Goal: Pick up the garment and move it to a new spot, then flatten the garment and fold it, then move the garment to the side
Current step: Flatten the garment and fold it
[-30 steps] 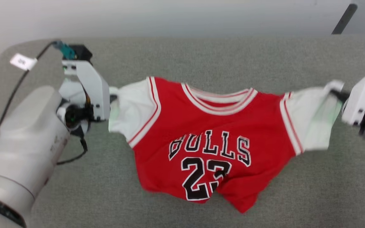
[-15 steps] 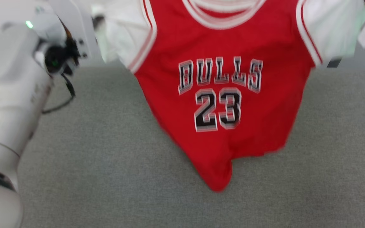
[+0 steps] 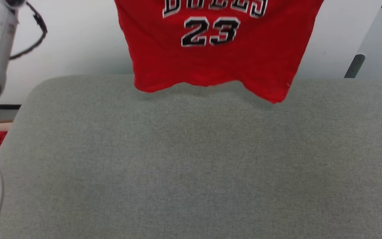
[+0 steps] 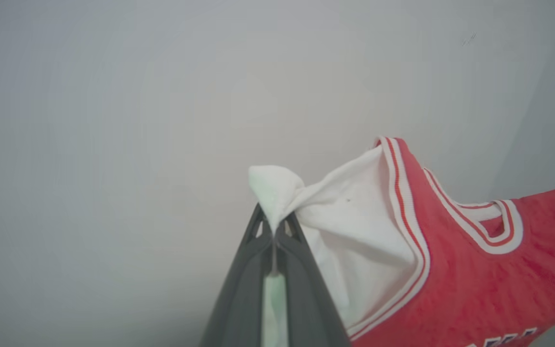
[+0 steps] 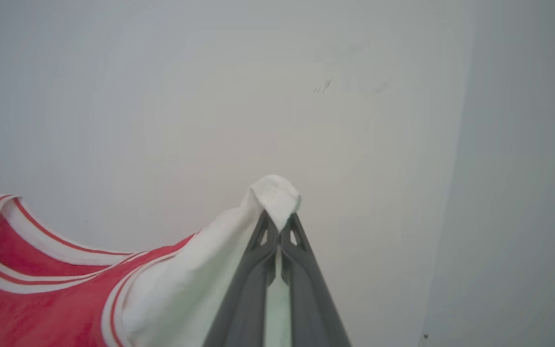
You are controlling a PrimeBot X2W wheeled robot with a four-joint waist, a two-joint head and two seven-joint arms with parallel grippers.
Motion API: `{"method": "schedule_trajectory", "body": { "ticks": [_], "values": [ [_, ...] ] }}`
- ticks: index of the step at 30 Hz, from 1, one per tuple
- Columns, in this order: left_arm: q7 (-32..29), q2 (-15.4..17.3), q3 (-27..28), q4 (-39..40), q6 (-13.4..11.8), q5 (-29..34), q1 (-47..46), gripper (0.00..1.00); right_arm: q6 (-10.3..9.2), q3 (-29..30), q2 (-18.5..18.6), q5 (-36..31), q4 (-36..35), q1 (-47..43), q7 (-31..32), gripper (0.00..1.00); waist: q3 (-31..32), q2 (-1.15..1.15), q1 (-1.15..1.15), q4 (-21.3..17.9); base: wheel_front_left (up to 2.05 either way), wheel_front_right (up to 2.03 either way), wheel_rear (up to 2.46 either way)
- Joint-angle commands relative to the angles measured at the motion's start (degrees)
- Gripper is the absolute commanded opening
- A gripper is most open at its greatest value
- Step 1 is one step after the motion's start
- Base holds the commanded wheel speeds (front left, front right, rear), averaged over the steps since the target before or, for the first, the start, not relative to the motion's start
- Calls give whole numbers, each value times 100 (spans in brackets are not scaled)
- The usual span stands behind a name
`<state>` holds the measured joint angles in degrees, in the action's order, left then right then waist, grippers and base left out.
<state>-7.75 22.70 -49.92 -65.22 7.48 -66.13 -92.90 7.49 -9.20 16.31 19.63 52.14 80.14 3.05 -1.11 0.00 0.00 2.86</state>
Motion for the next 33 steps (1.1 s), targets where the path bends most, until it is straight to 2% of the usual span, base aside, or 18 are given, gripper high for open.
{"method": "schedule_trajectory", "body": {
  "ticks": [1, 9, 15, 20, 28, 33],
  "values": [
    [78, -14, 11, -37, -13, 48, -128, 0, 0, -29, 5, 34, 107, 147, -167, 0, -54, 0, 0, 7, 0, 0, 0],
    [452, -22, 30, 47, -5, 115, -734, 0, 0, -154, 114, -31, 591, 909, -896, 0, -719, 0, 0, -3, 0, 0, 0],
    [855, 36, 46, 222, -4, 221, -1345, 0, 0, -185, 271, -404, 723, 1568, -1570, 0, -1690, 0, 0, -15, 0, 0, 0],
    [1222, 35, 148, 251, -3, 260, -1968, 0, 0, -58, 429, -947, 588, 2126, -1813, 0, -2588, 0, 0, -43, 0, 0, 0],
    [1847, 32, 316, 501, -3, 237, -2933, 0, 0, 760, 446, -2093, -1169, 2470, -1816, 0, -4067, 0, 0, 58, 0, 0, 0],
    [2177, 45, 426, 764, -3, 165, -3185, 0, 0, 1061, 343, -2750, -1902, 2539, -1817, 0, -4781, 0, 0, 228, 0, 0, 0]
  ]
}}
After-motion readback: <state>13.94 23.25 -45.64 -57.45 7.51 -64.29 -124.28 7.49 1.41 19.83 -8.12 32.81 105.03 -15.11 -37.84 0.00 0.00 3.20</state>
